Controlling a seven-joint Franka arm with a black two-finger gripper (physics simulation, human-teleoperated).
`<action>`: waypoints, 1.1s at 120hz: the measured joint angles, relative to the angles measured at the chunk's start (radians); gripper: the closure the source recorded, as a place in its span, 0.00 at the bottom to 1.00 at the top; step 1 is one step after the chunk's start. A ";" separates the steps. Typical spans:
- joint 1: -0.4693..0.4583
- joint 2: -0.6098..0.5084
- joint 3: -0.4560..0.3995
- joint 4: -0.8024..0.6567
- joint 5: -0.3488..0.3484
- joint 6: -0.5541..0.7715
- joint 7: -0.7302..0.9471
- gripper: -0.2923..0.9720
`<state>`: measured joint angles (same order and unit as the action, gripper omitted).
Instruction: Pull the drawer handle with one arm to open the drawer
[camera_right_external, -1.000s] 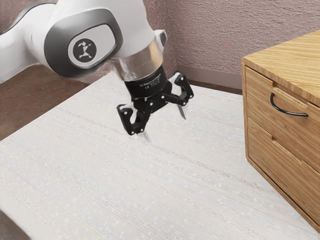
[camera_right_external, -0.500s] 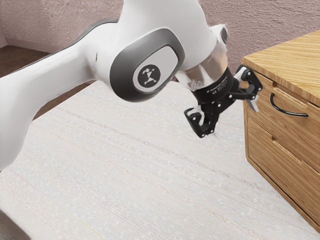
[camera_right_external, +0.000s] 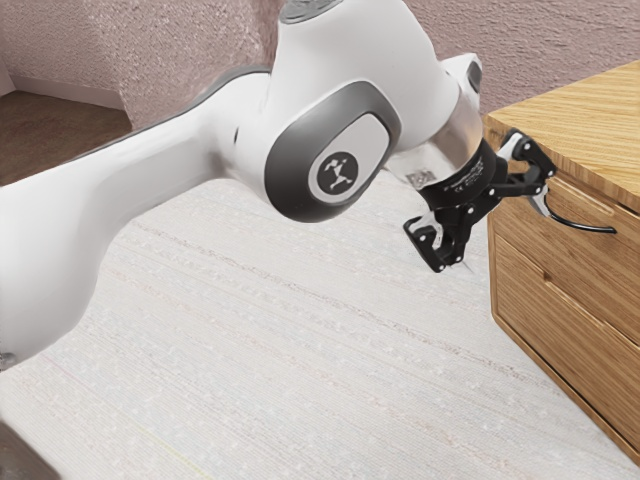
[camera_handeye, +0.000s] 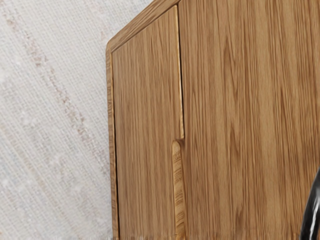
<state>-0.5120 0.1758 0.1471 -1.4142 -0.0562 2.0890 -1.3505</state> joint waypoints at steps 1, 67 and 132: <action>-0.004 0.000 0.004 0.000 0.000 0.001 0.002 0.23; 0.012 0.062 0.020 0.059 -0.007 0.038 0.069 0.24; -0.003 0.044 0.022 0.032 -0.002 0.050 0.096 0.38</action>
<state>-0.5147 0.2197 0.1686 -1.3823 -0.0578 2.1388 -1.2543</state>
